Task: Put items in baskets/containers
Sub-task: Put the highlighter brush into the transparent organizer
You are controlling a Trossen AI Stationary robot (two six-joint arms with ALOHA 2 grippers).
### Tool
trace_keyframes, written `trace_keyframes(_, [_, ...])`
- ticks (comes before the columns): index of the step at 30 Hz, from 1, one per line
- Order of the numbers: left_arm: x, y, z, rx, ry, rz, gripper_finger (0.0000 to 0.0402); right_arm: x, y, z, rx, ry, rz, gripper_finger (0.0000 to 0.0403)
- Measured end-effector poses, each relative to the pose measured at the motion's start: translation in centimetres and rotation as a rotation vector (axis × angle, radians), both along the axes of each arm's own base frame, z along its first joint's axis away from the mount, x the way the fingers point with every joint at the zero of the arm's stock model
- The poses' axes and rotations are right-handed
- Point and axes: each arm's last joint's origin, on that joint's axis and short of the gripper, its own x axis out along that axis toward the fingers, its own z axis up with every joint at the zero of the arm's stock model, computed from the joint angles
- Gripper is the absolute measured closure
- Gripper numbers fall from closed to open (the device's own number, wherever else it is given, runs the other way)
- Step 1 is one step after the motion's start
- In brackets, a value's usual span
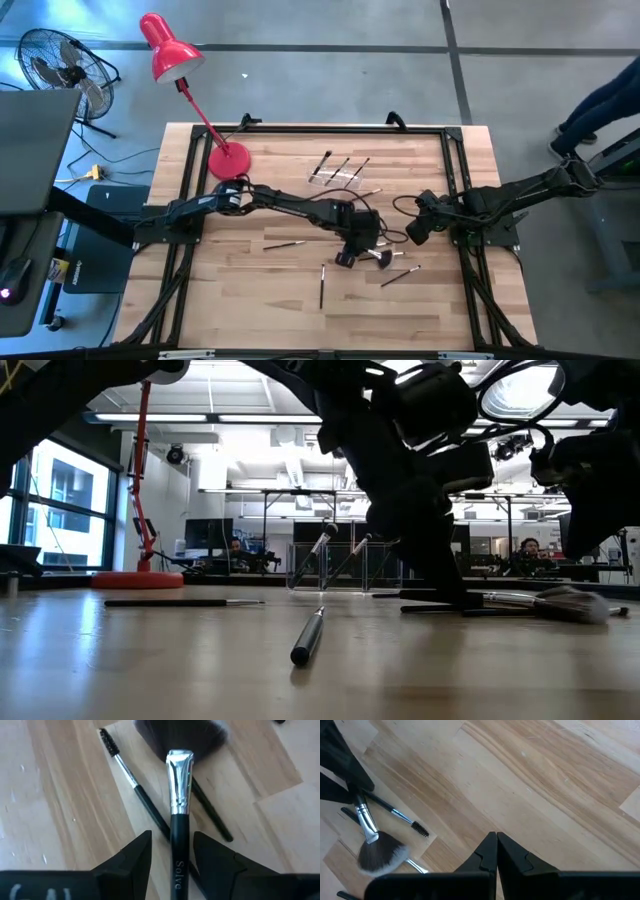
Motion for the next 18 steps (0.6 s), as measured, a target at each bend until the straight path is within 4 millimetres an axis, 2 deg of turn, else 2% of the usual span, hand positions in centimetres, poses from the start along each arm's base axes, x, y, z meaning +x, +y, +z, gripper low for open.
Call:
trace_keyframes(6, [-0.05,0.03,-0.04,0.006,0.005,-0.002,0.0271,0.00,0.00,0.00,0.000,0.000,0.000,0.0403])
trace_keyframes(8, [-0.12,0.02,-0.08,0.006,0.014,-0.001,0.0293,0.00,0.00,0.00,0.000,0.000,0.001,0.0403])
trace_keyframes(12, [-0.22,0.03,-0.14,0.006,0.027,0.002,0.0362,0.01,-0.01,0.00,-0.005,-0.001,0.001,0.0403])
trace_keyframes(18, [-0.30,0.20,-0.15,0.017,0.042,0.045,0.0365,0.00,-0.01,0.00,-0.007,0.000,0.003,0.0403])
